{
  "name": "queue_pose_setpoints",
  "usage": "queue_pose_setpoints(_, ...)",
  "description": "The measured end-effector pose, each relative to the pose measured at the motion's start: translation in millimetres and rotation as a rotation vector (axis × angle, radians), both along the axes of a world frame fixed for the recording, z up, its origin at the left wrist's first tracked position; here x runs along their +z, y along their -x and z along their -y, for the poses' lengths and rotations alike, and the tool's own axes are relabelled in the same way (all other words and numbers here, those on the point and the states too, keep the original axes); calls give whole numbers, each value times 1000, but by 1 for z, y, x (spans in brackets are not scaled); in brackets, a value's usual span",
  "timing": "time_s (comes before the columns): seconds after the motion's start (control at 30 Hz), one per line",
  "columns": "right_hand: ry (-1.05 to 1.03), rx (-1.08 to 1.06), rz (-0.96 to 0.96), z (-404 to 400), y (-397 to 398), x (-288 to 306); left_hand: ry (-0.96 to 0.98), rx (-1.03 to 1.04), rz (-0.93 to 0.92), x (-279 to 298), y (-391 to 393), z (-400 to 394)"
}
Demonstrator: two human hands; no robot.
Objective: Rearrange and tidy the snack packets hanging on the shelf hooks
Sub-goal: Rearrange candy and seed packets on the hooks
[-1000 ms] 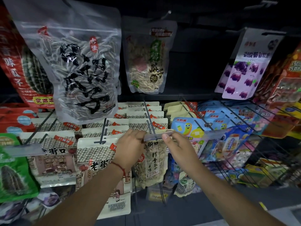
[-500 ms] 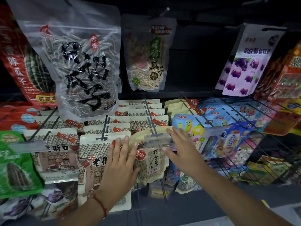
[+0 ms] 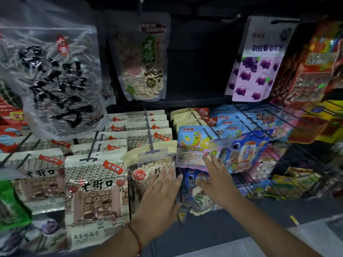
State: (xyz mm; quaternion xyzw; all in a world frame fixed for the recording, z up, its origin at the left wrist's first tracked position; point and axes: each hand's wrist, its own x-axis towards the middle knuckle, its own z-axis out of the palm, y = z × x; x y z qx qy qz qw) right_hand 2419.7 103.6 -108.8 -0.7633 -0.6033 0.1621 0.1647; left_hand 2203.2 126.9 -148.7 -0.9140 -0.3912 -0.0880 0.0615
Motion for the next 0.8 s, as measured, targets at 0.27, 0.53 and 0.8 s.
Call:
queue_pose_setpoints(0.27, -141, -74, -4, -7, -77, 14, 23, 38, 14, 26, -88, -20)
queue_pose_setpoints(0.53, -266, 15, 7, -41, -110, 29, 27, 214, 175, 48, -140, -72)
queue_pose_setpoints(0.8, -494, 57, -230, -75, -126, 17, 11, 344, 139, 60, -160, -107)
